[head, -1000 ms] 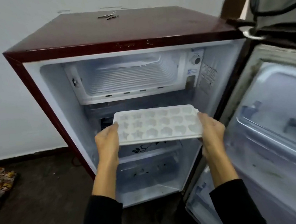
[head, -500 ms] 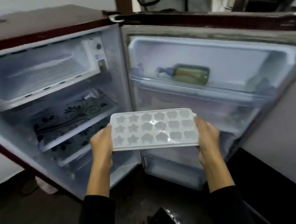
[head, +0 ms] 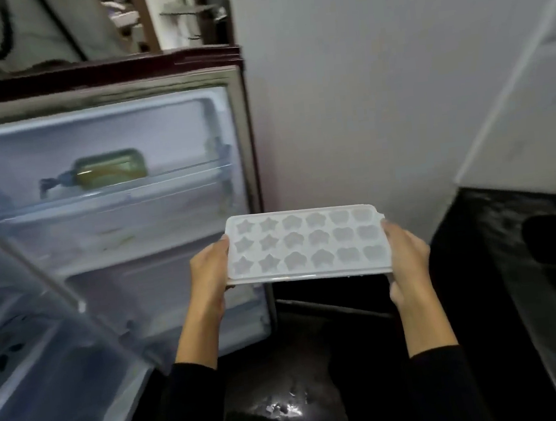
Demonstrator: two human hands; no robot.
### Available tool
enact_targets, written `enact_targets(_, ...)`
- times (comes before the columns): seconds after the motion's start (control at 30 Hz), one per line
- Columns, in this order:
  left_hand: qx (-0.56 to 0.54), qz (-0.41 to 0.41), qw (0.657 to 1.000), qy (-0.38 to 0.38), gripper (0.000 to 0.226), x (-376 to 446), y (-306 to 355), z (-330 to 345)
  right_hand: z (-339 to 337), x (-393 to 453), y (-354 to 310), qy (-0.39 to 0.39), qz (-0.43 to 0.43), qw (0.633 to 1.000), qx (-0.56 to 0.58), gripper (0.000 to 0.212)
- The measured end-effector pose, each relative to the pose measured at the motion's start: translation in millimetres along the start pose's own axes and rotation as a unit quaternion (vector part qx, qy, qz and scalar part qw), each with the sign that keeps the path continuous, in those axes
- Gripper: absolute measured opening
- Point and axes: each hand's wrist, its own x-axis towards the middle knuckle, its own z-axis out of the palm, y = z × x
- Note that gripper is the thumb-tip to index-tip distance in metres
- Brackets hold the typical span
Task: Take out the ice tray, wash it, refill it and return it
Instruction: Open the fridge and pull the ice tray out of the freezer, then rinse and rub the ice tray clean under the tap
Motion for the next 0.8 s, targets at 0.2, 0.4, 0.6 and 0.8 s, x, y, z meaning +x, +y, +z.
enact_targets(0.2,0.038,-0.007,0.995,-0.095,0.02,-18.6,-14.7,96.4,-92.7,12.7,-27.8,0.111,-0.02,0.993,0.032,0.011)
enact_targets(0.4,0.065,-0.028,0.977,-0.201,0.02,-45.2,-30.6,185.1,-173.0,22.9,-44.8,0.215,-0.019,0.974,0.064,0.012)
enact_targets(0.6,0.086,-0.069,0.945,-0.308,0.028,-74.0,-49.5,292.6,-253.5,40.8,-64.6,0.315,-0.039,0.945,0.08,0.025)
enact_targets(0.8,0.111,-0.104,0.904,-0.4,0.034,-116.7,-74.1,389.7,-324.0,58.0,-81.9,0.418,-0.056,0.902,0.093,0.017)
